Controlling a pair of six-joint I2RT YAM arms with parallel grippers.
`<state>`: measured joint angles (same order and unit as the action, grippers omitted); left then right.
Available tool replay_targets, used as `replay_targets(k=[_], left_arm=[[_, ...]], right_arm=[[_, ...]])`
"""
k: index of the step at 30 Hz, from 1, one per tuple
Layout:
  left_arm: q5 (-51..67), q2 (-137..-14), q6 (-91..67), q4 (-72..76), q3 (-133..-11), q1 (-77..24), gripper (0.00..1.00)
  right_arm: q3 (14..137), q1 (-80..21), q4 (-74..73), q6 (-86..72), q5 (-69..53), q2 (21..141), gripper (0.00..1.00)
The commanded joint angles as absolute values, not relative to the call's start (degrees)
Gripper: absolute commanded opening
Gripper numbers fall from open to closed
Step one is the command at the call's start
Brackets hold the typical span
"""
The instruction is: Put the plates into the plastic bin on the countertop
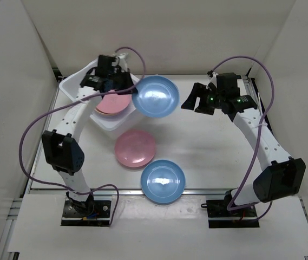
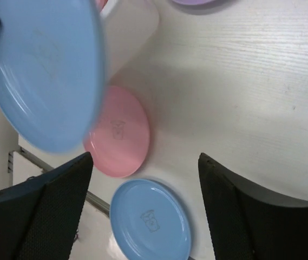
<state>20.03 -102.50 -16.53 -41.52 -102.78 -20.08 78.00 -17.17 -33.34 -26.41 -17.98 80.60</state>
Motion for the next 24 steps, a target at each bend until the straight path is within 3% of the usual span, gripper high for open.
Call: replay_targets(k=[1,5,13,24], left_arm=[[20.0,-95.2,-20.6,-37.0,-103.8,-12.0,0.1],[20.0,-93.5,-23.5,-35.1,-101.7,-3.8,0.1],[14.4,-98.3,-25.0,-35.3,-97.2,5.5,0.1],[2.2,-112.0,-23.1,-45.4,-106.1,4.5,0.1]], right_arm=[[81.6,-17.1,-31.0,-26.3,-20.4,82.5,0.84],[83.2,-16.4,-32.0,-26.2,-19.7,84.3,0.99],[82.9,-8.5,-31.9,-27.9,-16.9,87.2,0.99],[93.3,-7.2,-30.1,-27.7,-10.5,103.1,0.99]])
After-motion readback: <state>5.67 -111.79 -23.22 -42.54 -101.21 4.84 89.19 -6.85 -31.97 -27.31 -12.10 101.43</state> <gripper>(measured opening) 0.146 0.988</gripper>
